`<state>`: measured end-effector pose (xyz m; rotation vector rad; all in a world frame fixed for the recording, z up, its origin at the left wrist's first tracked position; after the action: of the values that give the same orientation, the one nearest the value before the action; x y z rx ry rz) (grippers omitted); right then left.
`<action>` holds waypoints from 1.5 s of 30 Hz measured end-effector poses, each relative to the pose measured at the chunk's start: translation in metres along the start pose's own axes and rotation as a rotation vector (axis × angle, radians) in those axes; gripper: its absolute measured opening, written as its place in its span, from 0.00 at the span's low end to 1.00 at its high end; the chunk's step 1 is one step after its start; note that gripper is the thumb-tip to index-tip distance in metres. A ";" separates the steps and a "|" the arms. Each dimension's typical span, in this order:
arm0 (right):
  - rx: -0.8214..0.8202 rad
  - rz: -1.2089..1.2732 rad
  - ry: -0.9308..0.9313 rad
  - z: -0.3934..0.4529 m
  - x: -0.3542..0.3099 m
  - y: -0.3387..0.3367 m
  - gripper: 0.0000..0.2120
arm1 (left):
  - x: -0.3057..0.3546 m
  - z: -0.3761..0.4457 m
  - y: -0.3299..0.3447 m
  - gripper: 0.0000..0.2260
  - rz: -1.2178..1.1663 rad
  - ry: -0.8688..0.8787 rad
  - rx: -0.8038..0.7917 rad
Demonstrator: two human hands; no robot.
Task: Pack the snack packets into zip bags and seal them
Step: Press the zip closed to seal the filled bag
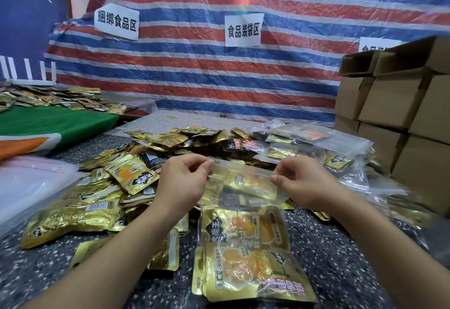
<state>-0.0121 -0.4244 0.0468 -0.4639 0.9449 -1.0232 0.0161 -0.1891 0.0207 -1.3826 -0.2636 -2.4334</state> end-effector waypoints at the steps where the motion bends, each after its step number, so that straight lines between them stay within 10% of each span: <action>1: 0.013 0.021 0.011 -0.001 0.005 -0.002 0.08 | 0.000 0.001 -0.001 0.09 -0.011 -0.001 0.004; 18: 0.096 0.488 0.034 -0.023 0.031 -0.005 0.04 | -0.014 -0.002 0.010 0.07 -0.122 -0.124 -0.065; 22: -0.118 0.738 0.265 -0.033 0.043 0.031 0.29 | -0.021 -0.010 0.024 0.08 -0.276 -0.291 -0.147; 36: -0.601 0.686 0.287 -0.068 0.023 0.074 0.17 | -0.021 -0.009 0.030 0.09 -0.573 -0.457 -0.136; 39: -0.595 0.665 0.265 -0.069 0.016 0.071 0.03 | -0.027 -0.007 0.027 0.11 -0.512 -0.441 -0.109; 45: -0.221 0.817 0.429 -0.037 0.033 0.037 0.13 | -0.033 0.011 0.001 0.13 -0.192 -0.273 0.126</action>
<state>-0.0175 -0.4326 -0.0140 -0.0024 1.4732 -0.2661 0.0407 -0.1805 -0.0019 -1.6992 -0.6305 -2.3215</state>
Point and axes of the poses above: each hand's wrist, its own z-axis towards the middle knuckle, its own y-axis out of the palm, x = y × z, the point moved 10 cm from there along z, towards the middle knuckle, and after that the axes turned 15 degrees about x, right-handed, at the moved point
